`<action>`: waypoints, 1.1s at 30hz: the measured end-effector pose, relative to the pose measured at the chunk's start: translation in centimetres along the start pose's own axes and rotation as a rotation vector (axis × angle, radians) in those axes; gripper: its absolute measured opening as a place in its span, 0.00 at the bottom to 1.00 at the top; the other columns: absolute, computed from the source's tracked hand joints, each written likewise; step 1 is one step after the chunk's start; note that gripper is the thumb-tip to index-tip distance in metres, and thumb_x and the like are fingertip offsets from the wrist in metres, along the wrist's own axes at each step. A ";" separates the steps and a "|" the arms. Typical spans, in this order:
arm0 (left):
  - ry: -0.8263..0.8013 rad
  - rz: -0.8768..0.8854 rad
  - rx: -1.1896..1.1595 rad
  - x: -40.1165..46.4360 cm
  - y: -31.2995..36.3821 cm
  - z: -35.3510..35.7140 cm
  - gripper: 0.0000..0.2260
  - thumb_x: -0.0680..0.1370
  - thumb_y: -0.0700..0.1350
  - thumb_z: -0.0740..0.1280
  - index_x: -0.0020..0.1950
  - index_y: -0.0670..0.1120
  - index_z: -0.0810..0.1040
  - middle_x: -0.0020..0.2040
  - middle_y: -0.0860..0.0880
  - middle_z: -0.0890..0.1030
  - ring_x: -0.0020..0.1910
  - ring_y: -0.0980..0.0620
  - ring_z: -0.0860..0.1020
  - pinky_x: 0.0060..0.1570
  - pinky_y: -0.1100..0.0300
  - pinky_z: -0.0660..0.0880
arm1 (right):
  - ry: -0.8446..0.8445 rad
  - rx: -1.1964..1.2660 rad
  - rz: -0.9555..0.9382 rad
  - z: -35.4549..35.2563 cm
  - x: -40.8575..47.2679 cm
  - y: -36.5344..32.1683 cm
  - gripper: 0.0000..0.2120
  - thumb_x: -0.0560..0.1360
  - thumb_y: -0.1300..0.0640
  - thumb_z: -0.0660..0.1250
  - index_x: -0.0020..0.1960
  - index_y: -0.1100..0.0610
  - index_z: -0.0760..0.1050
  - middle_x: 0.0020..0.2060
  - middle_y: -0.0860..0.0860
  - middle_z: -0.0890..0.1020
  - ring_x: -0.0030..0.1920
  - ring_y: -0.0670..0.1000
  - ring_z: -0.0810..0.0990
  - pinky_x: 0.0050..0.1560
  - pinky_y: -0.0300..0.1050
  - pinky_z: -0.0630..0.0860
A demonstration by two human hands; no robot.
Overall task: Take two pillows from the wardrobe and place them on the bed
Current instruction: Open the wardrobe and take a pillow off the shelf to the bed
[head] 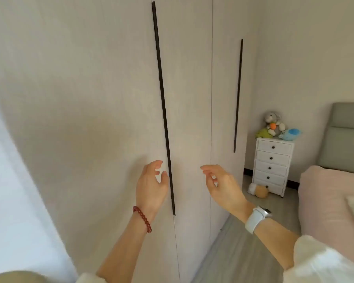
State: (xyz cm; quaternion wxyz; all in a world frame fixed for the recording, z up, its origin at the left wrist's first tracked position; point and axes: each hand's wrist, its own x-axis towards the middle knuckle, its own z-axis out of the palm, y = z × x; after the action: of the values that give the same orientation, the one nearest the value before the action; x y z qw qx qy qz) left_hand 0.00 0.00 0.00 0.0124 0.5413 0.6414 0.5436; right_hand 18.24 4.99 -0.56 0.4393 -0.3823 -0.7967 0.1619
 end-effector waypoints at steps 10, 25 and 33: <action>0.356 -0.046 0.385 10.8 -4.6 11.5 0.14 0.74 0.42 0.66 0.59 0.43 0.75 0.52 0.45 0.80 0.47 0.45 0.79 0.44 0.49 0.77 | -0.094 -0.370 -0.504 10.2 19.1 12.3 0.34 0.71 0.55 0.68 0.71 0.52 0.56 0.69 0.63 0.65 0.70 0.64 0.63 0.65 0.66 0.62; 0.548 -0.207 0.713 13.5 -3.7 16.3 0.07 0.72 0.39 0.68 0.49 0.40 0.76 0.32 0.46 0.78 0.35 0.44 0.74 0.40 0.54 0.65 | -0.172 -0.118 -0.649 13.3 23.1 17.0 0.28 0.73 0.58 0.65 0.70 0.52 0.60 0.72 0.60 0.61 0.72 0.61 0.51 0.68 0.66 0.56; 0.502 -0.113 0.543 6.7 1.7 16.7 0.06 0.71 0.36 0.68 0.47 0.42 0.76 0.33 0.49 0.76 0.36 0.48 0.72 0.40 0.56 0.65 | -0.423 0.337 -0.349 6.6 14.5 17.7 0.12 0.76 0.62 0.61 0.59 0.59 0.74 0.54 0.55 0.80 0.56 0.55 0.78 0.58 0.50 0.75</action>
State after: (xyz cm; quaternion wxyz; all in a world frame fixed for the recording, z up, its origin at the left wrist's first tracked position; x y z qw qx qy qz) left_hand 8.48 15.88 -1.84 -0.2594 0.3384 0.7741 0.4680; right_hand 16.43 27.93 -6.41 0.3421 -0.1197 -0.8859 0.2895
